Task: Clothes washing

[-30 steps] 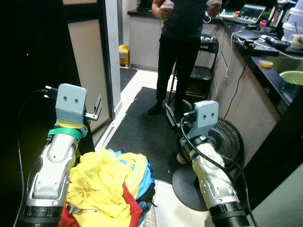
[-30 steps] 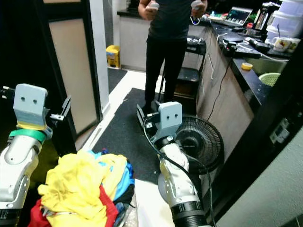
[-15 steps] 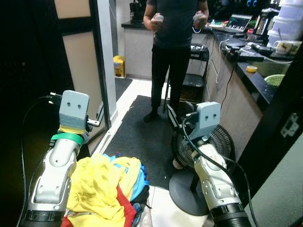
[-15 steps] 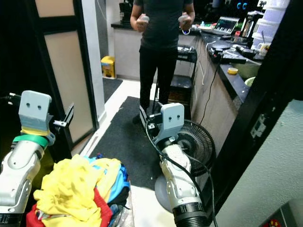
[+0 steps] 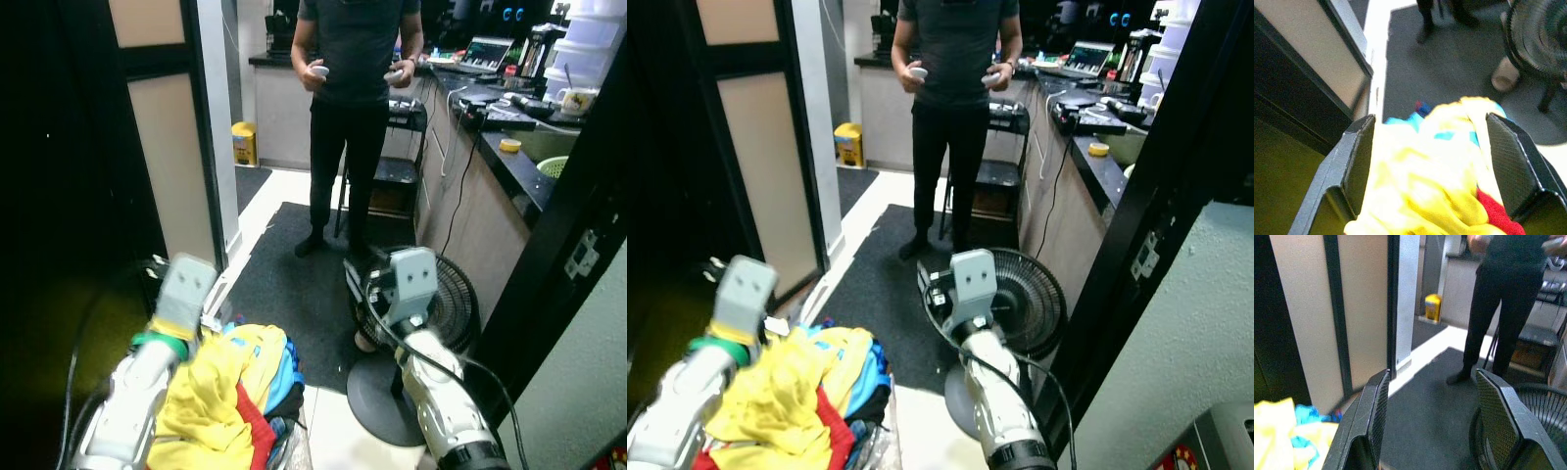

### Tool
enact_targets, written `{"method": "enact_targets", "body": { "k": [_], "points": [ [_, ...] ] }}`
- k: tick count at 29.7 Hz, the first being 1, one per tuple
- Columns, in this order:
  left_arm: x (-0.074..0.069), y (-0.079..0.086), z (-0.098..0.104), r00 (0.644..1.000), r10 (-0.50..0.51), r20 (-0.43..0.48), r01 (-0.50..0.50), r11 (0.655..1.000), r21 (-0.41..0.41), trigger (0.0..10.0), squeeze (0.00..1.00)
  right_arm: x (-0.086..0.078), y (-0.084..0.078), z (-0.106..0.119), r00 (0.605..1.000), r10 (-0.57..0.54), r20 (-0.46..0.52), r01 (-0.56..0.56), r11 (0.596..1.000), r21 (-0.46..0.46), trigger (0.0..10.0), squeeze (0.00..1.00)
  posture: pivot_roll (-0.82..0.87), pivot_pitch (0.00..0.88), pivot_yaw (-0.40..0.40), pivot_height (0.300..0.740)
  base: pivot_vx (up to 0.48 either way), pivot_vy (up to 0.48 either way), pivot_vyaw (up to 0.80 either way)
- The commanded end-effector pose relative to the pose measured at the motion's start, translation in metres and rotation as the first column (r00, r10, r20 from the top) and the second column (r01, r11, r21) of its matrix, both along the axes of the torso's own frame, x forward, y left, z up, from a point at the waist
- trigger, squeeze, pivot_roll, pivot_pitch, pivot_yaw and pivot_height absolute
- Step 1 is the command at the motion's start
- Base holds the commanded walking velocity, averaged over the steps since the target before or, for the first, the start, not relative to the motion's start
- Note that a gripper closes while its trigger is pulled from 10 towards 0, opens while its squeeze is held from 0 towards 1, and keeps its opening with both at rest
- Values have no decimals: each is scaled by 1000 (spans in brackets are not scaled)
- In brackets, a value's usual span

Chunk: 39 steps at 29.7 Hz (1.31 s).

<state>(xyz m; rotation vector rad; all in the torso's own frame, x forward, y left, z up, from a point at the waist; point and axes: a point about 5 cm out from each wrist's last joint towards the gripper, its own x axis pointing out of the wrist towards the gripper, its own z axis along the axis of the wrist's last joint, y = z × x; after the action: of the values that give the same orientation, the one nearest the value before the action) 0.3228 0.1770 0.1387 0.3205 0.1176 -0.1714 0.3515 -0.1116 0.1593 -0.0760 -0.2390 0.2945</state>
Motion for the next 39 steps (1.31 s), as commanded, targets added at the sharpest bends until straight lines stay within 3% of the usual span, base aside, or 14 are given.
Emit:
{"method": "enact_targets", "body": {
  "k": [1, 3, 6, 8, 11, 18, 22, 25, 29, 33, 39],
  "points": [
    [-2, 0, -9, 999, -3, -51, 4, 1000, 18, 10000, 0, -2, 0, -7, 1000, 2, -17, -2, 1000, -16, 10000, 0, 49, 74, 32, 740, 0, 0, 0],
    [-3, 0, -18, 996, 10, -85, -9, 1000, 12, 10000, 0, -3, 1, -12, 1000, 0, -28, -1, 1000, -27, 10000, 0, 46, 93, 36, 740, 0, 0, 0],
    [2, 13, -32, 983, 158, -90, -159, 987, -6, 10000, 0, -1, 11, -8, 1000, 15, -11, -16, 1000, -21, 10000, 0, 31, 143, 33, 740, 0, 0, 0],
    [2, 13, -32, 983, 158, -90, -159, 987, -6, 10000, 0, -1, 11, -8, 1000, 15, -11, -16, 1000, -21, 10000, 0, 31, 143, 33, 740, 0, 0, 0],
    [5, 30, -34, 967, 239, -88, -240, 971, -5, 10000, 0, -1, 25, 1, 996, 85, 15, -85, 996, 8, 10000, 0, 19, 175, 12, 740, 0, 0, 0],
    [3, 40, -22, 967, 251, -36, -253, 966, -57, 10000, 0, -4, 32, 5, 991, 129, 24, -130, 990, 58, 10000, 0, 26, 181, 2, 740, 0, 0, 0],
    [-3, 46, -35, 954, 296, -50, -296, 955, 11, 10000, 0, -6, 37, 1, 991, 135, 19, -136, 990, 42, 10000, 0, 29, 205, 0, 740, 0, 0, 0],
    [-6, 47, -42, 950, 305, -60, -305, 952, 8, 10000, 0, -9, 42, 2, 988, 153, 32, -153, 988, 23, 10000, 0, 20, 221, 1, 740, 0, 0, 0],
    [-14, 61, -51, 929, 363, -74, -363, 932, 16, 10000, 0, -12, 50, 6, 982, 184, 50, -184, 983, -3, 10000, 0, 9, 241, -10, 740, 0, 0, 0],
    [-14, 69, -38, 921, 389, -16, -390, 920, -43, 10000, 0, -13, 54, 9, 977, 204, 58, -203, 979, -23, 10000, 0, 25, 231, -29, 740, 0, 0, 0],
    [-10, 66, -23, 924, 381, 41, -376, 923, -85, 10000, 0, -10, 56, 11, 977, 204, 58, -203, 979, -24, 10000, 0, 37, 218, -37, 740, 0, 0, 464]
  ]
}}
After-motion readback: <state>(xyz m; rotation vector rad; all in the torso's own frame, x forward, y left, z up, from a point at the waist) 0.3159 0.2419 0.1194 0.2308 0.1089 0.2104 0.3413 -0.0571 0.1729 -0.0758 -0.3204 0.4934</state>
